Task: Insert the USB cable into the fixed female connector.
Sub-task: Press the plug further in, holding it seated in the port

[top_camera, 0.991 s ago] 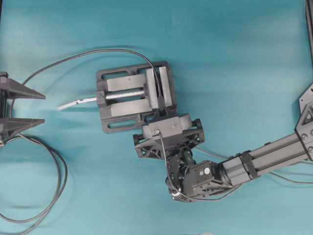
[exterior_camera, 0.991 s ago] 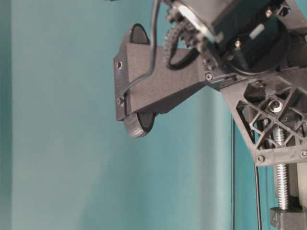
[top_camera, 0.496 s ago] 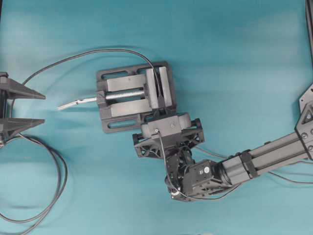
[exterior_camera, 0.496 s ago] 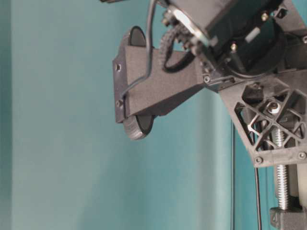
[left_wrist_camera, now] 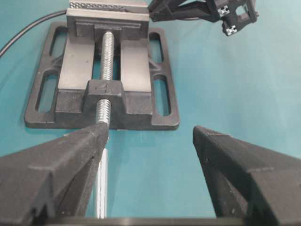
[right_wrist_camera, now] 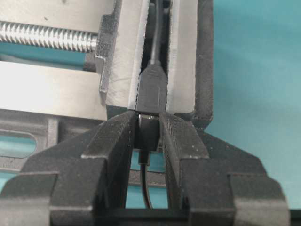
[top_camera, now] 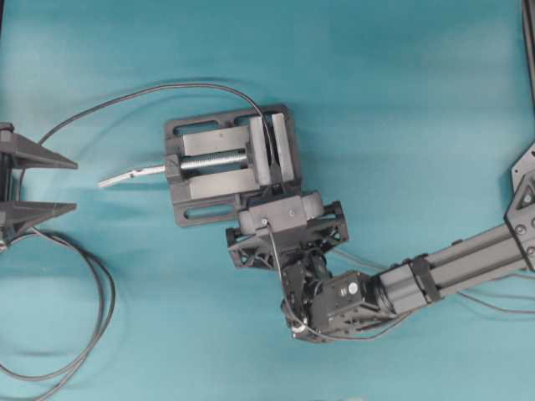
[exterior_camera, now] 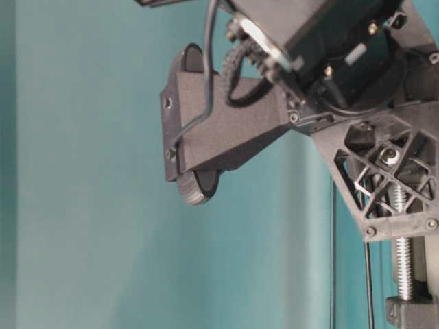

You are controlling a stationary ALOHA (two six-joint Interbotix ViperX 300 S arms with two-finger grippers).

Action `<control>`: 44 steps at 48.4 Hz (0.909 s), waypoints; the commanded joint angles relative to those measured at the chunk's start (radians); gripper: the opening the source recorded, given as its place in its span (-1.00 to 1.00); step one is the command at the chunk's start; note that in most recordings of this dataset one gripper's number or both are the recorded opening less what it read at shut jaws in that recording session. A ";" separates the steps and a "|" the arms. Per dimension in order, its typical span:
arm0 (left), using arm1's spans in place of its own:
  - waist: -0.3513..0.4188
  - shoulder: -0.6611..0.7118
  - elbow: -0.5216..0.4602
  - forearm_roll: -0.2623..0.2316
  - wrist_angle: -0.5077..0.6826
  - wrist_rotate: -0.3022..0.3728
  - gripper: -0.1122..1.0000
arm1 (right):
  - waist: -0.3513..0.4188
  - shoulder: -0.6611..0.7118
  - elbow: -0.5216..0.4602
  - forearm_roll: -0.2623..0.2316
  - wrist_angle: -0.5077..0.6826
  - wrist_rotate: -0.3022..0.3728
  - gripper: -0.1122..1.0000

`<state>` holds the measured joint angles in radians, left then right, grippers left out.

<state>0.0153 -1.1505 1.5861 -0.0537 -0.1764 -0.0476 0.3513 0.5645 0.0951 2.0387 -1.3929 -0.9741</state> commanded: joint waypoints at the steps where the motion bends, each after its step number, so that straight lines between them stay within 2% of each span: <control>1: -0.002 0.014 -0.012 0.003 -0.006 -0.008 0.79 | -0.173 -0.018 -0.015 -0.032 0.012 -0.005 -0.42; 13: -0.002 0.014 -0.014 0.005 -0.006 -0.008 0.79 | -0.206 -0.020 -0.017 -0.043 0.040 -0.020 -0.42; 44: -0.002 0.014 -0.014 0.003 -0.006 -0.008 0.79 | -0.184 -0.021 -0.017 -0.048 0.025 -0.017 -0.42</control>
<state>0.0153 -1.1505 1.5861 -0.0522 -0.1779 -0.0476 0.3375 0.5599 0.0936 2.0387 -1.3744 -0.9910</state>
